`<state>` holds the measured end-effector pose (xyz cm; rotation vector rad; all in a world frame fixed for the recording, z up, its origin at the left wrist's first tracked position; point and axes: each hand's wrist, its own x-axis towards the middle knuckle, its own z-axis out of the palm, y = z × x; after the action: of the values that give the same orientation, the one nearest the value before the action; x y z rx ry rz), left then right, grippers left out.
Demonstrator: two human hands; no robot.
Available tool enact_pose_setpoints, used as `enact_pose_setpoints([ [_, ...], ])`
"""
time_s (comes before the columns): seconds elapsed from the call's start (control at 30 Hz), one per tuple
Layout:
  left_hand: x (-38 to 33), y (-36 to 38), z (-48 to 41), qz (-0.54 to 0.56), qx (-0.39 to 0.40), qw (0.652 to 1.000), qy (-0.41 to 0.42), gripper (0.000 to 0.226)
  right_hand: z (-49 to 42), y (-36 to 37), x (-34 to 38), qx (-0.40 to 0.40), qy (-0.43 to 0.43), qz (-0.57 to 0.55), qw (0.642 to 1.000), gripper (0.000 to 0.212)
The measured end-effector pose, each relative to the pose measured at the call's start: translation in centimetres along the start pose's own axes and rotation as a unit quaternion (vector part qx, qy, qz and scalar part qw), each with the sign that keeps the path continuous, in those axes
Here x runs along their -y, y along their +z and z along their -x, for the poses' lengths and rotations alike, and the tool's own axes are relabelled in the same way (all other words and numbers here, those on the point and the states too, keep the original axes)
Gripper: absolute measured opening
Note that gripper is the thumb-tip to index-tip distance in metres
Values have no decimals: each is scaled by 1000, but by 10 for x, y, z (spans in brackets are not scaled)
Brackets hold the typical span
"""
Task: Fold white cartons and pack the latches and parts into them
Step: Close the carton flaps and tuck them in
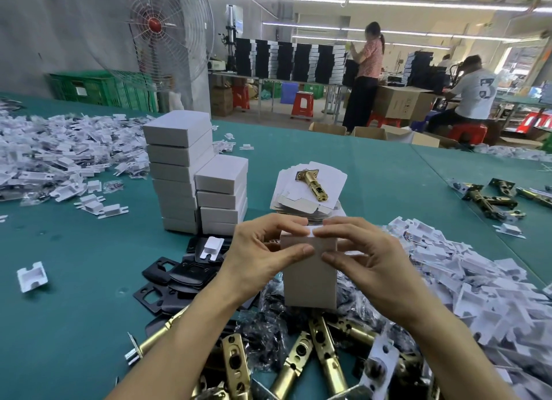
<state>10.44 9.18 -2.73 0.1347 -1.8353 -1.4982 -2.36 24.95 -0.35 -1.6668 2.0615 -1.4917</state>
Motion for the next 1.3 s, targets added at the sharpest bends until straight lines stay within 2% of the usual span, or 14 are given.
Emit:
enact_pose_setpoints([
  [0.17, 4, 2, -3, 26, 5, 1000, -5, 19, 0, 3, 1, 31, 38, -42, 998, 33],
  [0.27, -1, 4, -3, 26, -7, 999, -29, 23, 2, 5, 2, 7, 45, -66, 997, 32],
  [0.37, -8, 0, -7, 9, 1, 995, -96, 40, 1, 3, 5, -53, 64, -143, 986, 33],
  [0.43, -13, -3, -9, -5, 23, 987, -162, 49, -2, 1, 9, -130, 93, -208, 965, 30],
  [0.5, -19, -2, -8, 20, 51, 971, -232, 53, -5, -1, 12, -188, 139, -301, 924, 31],
  [0.6, -27, 9, -8, 115, 42, 952, -280, 44, -8, 1, 14, -200, 200, -423, 861, 37],
  [0.67, -32, 19, -8, 156, 13, 943, -292, 29, -6, 8, 18, -181, 222, -450, 846, 40],
  [0.77, -32, 30, -6, 144, -76, 950, -267, 22, -4, 24, 22, -145, 227, -440, 857, 45],
  [0.83, -31, 32, -6, 120, -132, 958, -225, 35, -3, 31, 23, -136, 225, -431, 863, 47],
  [0.93, -34, 32, -5, 75, -109, 969, -207, 35, -4, 28, 25, -136, 233, -425, 864, 47],
  [1.03, -34, 29, -4, 32, -55, 967, -245, 15, -6, 15, 26, -145, 230, -402, 874, 44],
  [1.13, -38, 26, -5, 49, -19, 953, -299, 9, -7, 3, 26, -135, 236, -403, 874, 38],
  [1.23, -39, 25, -13, 86, -75, 946, -302, 7, -7, -1, 26, -99, 244, -426, 866, 50],
  [1.3, -34, 21, -26, 92, -145, 946, -275, 6, -5, 0, 27, -76, 246, -400, 880, 62],
])
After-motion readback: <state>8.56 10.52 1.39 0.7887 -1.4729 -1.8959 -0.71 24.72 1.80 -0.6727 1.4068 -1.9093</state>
